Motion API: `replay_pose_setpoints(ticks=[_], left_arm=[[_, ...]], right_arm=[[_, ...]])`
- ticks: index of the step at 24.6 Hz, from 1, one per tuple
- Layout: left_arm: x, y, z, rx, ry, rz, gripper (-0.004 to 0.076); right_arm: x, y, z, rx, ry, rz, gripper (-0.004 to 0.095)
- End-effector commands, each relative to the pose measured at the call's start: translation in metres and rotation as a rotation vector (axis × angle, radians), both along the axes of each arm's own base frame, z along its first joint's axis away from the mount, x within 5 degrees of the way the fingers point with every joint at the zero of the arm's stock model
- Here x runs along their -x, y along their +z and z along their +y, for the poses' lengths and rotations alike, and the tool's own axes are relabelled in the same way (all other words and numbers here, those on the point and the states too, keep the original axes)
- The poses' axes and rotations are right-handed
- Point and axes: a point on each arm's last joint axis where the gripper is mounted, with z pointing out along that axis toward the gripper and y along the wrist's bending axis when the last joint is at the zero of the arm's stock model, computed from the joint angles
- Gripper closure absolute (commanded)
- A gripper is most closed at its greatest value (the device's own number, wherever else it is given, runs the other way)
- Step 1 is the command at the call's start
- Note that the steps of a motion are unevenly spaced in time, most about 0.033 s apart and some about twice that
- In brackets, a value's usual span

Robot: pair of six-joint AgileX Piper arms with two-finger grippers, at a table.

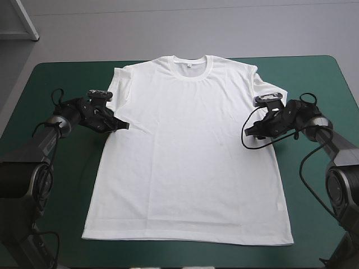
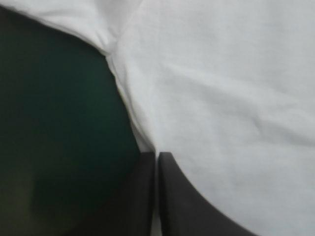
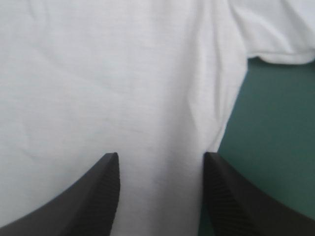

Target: Fold the cloth

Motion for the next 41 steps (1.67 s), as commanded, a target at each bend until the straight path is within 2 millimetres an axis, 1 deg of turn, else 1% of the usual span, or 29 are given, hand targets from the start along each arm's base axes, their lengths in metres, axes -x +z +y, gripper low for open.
replay_pose_setpoints(ticks=[1,3,6,7,9,12,13,15,18,22,23,24,25,26,27,28,29,30,31,32,33,34,35,36,38,40,41], left_arm=[[0.002,0.006,-0.004,0.018,-0.003,0.005,0.0705],[0.002,0.006,-0.004,0.014,-0.005,0.005,0.0705],[0.002,0.006,-0.004,0.012,-0.006,0.005,0.0705],[0.002,0.006,-0.004,0.015,-0.006,0.005,0.0705],[0.002,0.007,-0.004,0.020,-0.003,0.003,0.0705],[0.005,0.014,-0.004,0.021,-0.006,-0.007,0.0705],[0.006,0.020,-0.004,0.022,-0.006,-0.022,0.0705],[0.010,0.034,-0.004,0.025,-0.005,-0.060,0.0705],[0.016,0.062,-0.004,0.029,-0.004,-0.137,0.0705],[0.028,0.111,-0.004,0.051,-0.003,-0.267,0.0705],[0.037,0.144,-0.005,0.079,-0.005,-0.348,0.0705],[0.041,0.155,-0.005,0.084,-0.008,-0.375,0.0705],[0.052,0.186,-0.005,0.089,-0.022,-0.441,0.0705],[0.057,0.200,-0.006,0.092,-0.031,-0.468,0.0705],[0.072,0.231,-0.006,0.096,-0.049,-0.529,0.0705],[0.079,0.243,-0.006,0.099,-0.053,-0.554,0.0705],[0.098,0.271,-0.006,0.104,-0.066,-0.619,0.0705],[0.119,0.296,-0.004,0.092,-0.077,-0.683,0.0705],[0.131,0.308,-0.003,0.079,-0.082,-0.715,0.0705],[0.154,0.327,0.000,0.048,-0.085,-0.770,0.0705],[0.163,0.333,0.001,0.034,-0.087,-0.786,0.0705],[0.179,0.343,0.003,0.011,-0.084,-0.820,0.0705],[0.190,0.349,0.005,0.001,-0.080,-0.847,0.0705],[0.204,0.356,0.007,-0.014,-0.074,-0.885,0.0705],[0.215,0.364,0.009,-0.021,-0.062,-0.944,0.0705],[0.214,0.364,0.009,-0.020,-0.060,-0.949,0.0705],[0.209,0.362,0.008,-0.020,-0.060,-0.936,0.0705]], right_arm=[[0.001,0.018,0.010,-0.021,0.010,-0.047,0.0491],[0.001,0.018,0.010,-0.023,0.007,-0.046,0.0592],[0.001,0.018,0.010,-0.008,0.012,-0.052,0.0820],[0.000,0.018,0.009,-0.004,0.013,-0.057,0.0913],[-0.001,0.019,0.009,-0.001,0.011,-0.070,0.0916],[-0.001,0.035,0.009,-0.003,0.019,-0.101,0.0916],[0.000,0.044,0.009,-0.006,0.021,-0.122,0.0916],[0.002,0.064,0.009,-0.011,0.021,-0.176,0.0916],[0.010,0.106,0.009,-0.016,0.035,-0.289,0.0919],[0.030,0.162,0.011,-0.091,0.037,-0.410,0.0922],[0.042,0.185,0.012,-0.123,0.042,-0.460,0.0922],[0.047,0.193,0.012,-0.125,0.046,-0.477,0.0922],[0.060,0.212,0.011,-0.130,0.056,-0.517,0.0922],[0.066,0.220,0.010,-0.131,0.060,-0.535,0.0922],[0.083,0.237,0.009,-0.135,0.068,-0.576,0.0922],[0.093,0.246,0.008,-0.137,0.069,-0.606,0.0922],[0.115,0.264,0.005,-0.142,0.072,-0.668,0.0922],[0.137,0.280,0.003,-0.133,0.080,-0.733,0.0922],[0.151,0.289,0.000,-0.119,0.080,-0.772,0.0922],[0.174,0.302,-0.004,-0.086,0.078,-0.838,0.0922],[0.187,0.309,-0.007,-0.067,0.075,-0.872,0.0922],[0.208,0.318,-0.011,-0.039,0.069,-0.928,0.0922],[0.219,0.323,-0.013,-0.028,0.066,-0.956,0.0922],[0.238,0.330,-0.016,-0.030,0.061,-1.004,0.0922],[0.253,0.336,-0.017,-0.034,0.056,-1.053,0.0922],[0.253,0.336,-0.017,-0.034,0.056,-1.053,0.0922],[0.249,0.335,-0.017,-0.033,0.057,-1.042,0.0922]])
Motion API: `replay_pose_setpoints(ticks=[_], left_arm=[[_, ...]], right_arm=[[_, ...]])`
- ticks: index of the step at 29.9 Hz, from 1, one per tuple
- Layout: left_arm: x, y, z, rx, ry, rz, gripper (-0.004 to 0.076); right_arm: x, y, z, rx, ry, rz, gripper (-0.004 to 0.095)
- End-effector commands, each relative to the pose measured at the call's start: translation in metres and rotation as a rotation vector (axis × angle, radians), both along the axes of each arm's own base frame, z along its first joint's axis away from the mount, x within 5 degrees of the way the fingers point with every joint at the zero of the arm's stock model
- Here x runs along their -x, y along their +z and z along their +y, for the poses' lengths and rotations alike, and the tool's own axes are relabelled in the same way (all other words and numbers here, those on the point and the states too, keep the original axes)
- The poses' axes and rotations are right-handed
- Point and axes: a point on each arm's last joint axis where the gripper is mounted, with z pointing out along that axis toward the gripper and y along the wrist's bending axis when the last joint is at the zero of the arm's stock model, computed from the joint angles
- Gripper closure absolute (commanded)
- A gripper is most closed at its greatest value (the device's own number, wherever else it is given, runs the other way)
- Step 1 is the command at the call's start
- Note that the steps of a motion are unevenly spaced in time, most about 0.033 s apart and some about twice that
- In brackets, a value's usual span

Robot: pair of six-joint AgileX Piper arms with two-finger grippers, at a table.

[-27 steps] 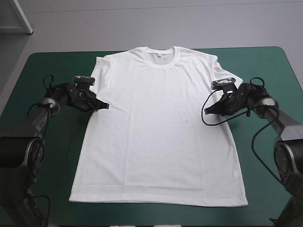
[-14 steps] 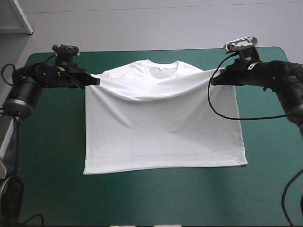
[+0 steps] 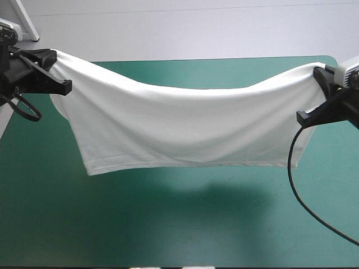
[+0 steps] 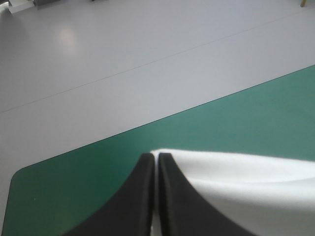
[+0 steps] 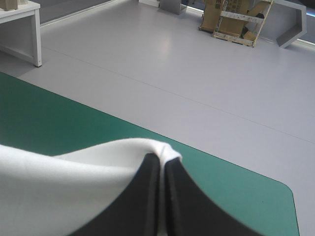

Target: Fold the cloth

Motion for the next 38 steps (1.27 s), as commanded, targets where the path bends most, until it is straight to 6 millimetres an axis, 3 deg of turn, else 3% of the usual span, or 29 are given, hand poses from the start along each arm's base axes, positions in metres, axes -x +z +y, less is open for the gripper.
replay_pose_setpoints(ticks=[1,4,7,13,15,17,21,24,28,33,38], left_arm=[[-0.001,0.014,0.000,0.034,0.012,-0.105,0.0705],[-0.022,0.004,-0.001,0.043,0.015,-0.056,0.0705],[-0.051,-0.009,-0.002,0.047,0.022,-0.018,0.0705],[-0.120,-0.037,-0.007,0.099,0.030,0.037,0.0705],[-0.139,-0.040,-0.008,0.091,0.027,0.050,0.0705],[-0.156,-0.026,-0.009,0.084,0.024,0.006,0.0705],[-0.162,0.011,-0.009,0.072,0.018,-0.085,0.0705],[-0.171,0.011,-0.007,0.080,0.053,-0.083,0.0705],[-0.198,-0.020,-0.007,0.051,0.068,0.016,0.0705],[-0.229,-0.083,-0.007,0.009,0.078,0.224,0.0705],[-0.240,-0.147,-0.011,0.002,0.037,0.434,0.0705]], right_arm=[[-0.004,0.012,-0.001,-0.016,-0.015,-0.089,0.0922],[-0.027,0.005,0.002,-0.016,-0.015,-0.042,0.0922],[-0.063,-0.007,0.005,-0.018,-0.024,0.004,0.0922],[-0.158,-0.038,0.014,-0.026,-0.039,0.104,0.0922],[-0.182,-0.034,0.017,-0.024,-0.035,0.105,0.0922],[-0.198,-0.015,0.019,-0.027,-0.027,0.060,0.0922],[-0.215,0.021,0.019,-0.050,-0.019,-0.038,0.0922],[-0.229,0.023,0.017,-0.069,0.001,-0.015,0.0922],[-0.254,-0.010,0.015,-0.026,0.016,0.132,0.0922],[-0.284,-0.081,0.011,-0.024,0.045,0.365,0.0921],[-0.285,-0.141,0.007,-0.047,0.068,0.541,0.0919]])
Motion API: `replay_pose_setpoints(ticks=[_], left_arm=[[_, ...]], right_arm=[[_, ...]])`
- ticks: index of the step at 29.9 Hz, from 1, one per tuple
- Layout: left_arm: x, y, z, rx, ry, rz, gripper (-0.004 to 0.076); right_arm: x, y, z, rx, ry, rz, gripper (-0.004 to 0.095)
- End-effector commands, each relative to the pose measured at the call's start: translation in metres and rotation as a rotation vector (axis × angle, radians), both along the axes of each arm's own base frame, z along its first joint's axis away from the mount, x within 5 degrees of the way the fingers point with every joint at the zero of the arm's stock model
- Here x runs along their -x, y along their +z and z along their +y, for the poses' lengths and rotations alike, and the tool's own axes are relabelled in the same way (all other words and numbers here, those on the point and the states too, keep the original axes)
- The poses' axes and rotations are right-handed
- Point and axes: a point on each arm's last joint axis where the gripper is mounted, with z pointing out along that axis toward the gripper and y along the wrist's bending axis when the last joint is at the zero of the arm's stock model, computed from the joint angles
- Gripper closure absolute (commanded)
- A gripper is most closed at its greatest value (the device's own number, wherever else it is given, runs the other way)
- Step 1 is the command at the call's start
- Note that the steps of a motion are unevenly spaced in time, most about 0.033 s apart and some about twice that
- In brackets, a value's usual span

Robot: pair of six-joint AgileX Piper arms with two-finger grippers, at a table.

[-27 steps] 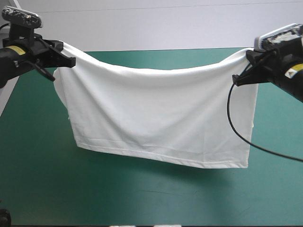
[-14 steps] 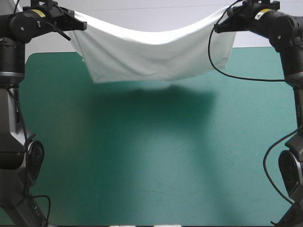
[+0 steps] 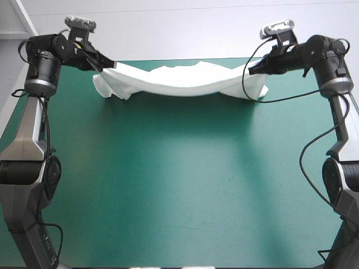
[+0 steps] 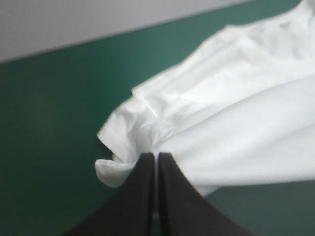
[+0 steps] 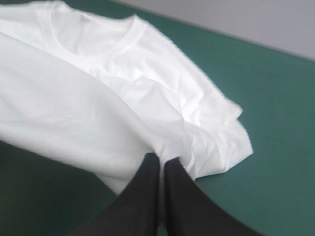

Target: Fold the cloth

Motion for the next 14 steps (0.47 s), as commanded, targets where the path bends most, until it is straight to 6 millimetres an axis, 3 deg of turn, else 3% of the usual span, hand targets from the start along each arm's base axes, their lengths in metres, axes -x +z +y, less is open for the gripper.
replay_pose_setpoints(ticks=[1,6,14], left_arm=[[0.014,0.002,-0.004,0.041,-0.026,-0.026,0.0705],[0.033,-0.040,-0.003,0.010,-0.049,0.107,0.0705],[0.091,-0.070,0.008,-0.032,-0.021,0.185,0.0705]], right_arm=[[0.021,0.006,-0.006,-0.021,-0.011,-0.054,0.0919],[0.053,-0.034,-0.007,-0.012,-0.015,0.048,0.0920],[0.121,-0.086,-0.011,0.001,-0.054,0.177,0.0920]])
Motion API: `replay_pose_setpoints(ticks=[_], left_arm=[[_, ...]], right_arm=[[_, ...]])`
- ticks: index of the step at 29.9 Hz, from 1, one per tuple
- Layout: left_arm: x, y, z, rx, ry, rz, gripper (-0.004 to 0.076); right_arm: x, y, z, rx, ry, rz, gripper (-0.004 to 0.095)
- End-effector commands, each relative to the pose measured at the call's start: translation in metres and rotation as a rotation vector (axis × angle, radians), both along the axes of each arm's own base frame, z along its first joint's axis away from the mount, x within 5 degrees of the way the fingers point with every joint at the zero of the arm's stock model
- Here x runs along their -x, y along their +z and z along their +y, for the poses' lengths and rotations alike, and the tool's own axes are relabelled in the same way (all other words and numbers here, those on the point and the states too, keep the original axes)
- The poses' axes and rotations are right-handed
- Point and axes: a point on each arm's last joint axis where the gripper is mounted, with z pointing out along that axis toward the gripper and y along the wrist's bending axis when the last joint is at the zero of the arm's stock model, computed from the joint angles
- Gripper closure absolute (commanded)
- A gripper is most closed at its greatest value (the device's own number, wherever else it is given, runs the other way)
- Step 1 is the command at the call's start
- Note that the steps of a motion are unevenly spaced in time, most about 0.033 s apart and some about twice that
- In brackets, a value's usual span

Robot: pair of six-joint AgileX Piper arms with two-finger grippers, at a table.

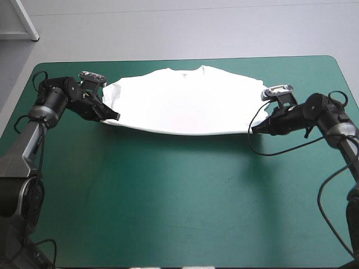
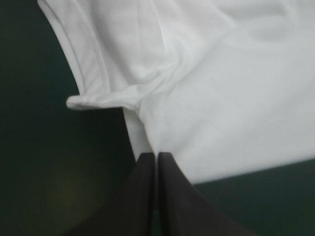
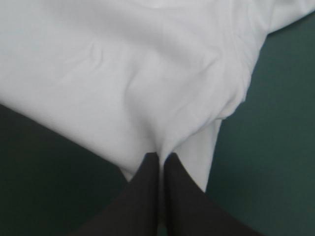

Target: Fold the cloth

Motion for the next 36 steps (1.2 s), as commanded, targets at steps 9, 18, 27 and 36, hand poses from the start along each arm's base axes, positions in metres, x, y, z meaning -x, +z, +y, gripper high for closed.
replay_pose_setpoints(ticks=[9,18,27,36], left_arm=[[0.088,-0.010,0.009,0.037,0.061,-0.044,0.0705],[0.163,-0.035,0.008,0.081,0.079,0.020,0.0705],[0.209,-0.049,0.009,0.089,0.082,0.078,0.0705],[0.218,-0.056,0.009,0.092,0.090,0.079,0.0705]], right_arm=[[0.073,0.001,-0.005,-0.023,-0.060,-0.027,0.0921],[0.132,-0.004,-0.005,-0.028,-0.071,0.040,0.0921],[0.176,-0.017,-0.008,-0.029,-0.117,0.073,0.0921],[0.187,-0.015,-0.008,-0.054,-0.147,0.051,0.0916]])
